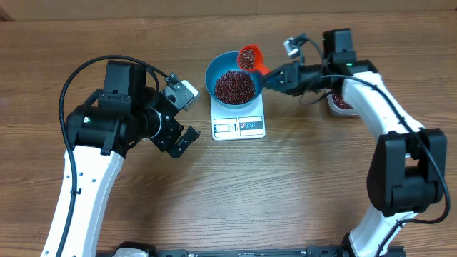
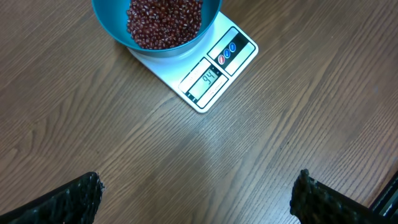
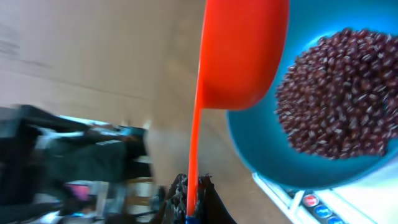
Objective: Scoop item into bowl and weigh 150g on scale
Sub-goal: 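Carry the filled scoop left over the blue bowl, then tilt the scoop to pour the fourth load of beans into the bowl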
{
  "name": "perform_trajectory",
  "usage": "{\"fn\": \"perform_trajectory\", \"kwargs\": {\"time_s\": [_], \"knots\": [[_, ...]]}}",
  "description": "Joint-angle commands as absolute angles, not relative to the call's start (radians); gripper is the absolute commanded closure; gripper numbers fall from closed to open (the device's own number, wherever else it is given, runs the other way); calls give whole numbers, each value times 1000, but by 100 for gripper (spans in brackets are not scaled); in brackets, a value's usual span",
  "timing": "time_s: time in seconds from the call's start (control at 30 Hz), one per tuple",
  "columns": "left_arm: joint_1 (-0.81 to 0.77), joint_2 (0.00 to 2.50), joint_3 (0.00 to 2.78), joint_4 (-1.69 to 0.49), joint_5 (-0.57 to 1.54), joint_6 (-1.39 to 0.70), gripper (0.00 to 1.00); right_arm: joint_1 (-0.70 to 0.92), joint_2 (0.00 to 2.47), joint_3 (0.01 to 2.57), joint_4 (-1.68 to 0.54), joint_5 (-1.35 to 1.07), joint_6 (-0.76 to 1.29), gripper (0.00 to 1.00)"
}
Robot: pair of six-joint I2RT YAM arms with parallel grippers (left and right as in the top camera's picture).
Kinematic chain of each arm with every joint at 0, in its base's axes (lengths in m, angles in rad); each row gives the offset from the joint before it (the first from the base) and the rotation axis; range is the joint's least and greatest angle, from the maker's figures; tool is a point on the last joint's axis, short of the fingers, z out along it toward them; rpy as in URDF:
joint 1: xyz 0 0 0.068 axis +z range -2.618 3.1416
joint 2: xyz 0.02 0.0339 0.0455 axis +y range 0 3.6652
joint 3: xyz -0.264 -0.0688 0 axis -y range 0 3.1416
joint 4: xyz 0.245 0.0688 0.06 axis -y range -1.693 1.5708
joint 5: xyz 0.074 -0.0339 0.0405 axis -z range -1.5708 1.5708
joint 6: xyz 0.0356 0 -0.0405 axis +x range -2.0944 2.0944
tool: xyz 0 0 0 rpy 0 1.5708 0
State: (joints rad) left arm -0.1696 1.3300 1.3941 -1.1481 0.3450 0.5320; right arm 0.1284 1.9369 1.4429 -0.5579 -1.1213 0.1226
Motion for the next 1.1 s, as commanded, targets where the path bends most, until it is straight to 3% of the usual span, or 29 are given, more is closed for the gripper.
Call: {"fn": "perform_trajectory", "kwargs": {"time_s": [0.0, 1.07], "knots": [[-170, 1337, 1410, -1148, 359, 554, 0, 155, 1940, 1473, -551, -961, 12, 96], [-170, 1337, 1410, -1148, 359, 554, 1, 346, 1827, 1473, -595, -353, -238, 96]]}}
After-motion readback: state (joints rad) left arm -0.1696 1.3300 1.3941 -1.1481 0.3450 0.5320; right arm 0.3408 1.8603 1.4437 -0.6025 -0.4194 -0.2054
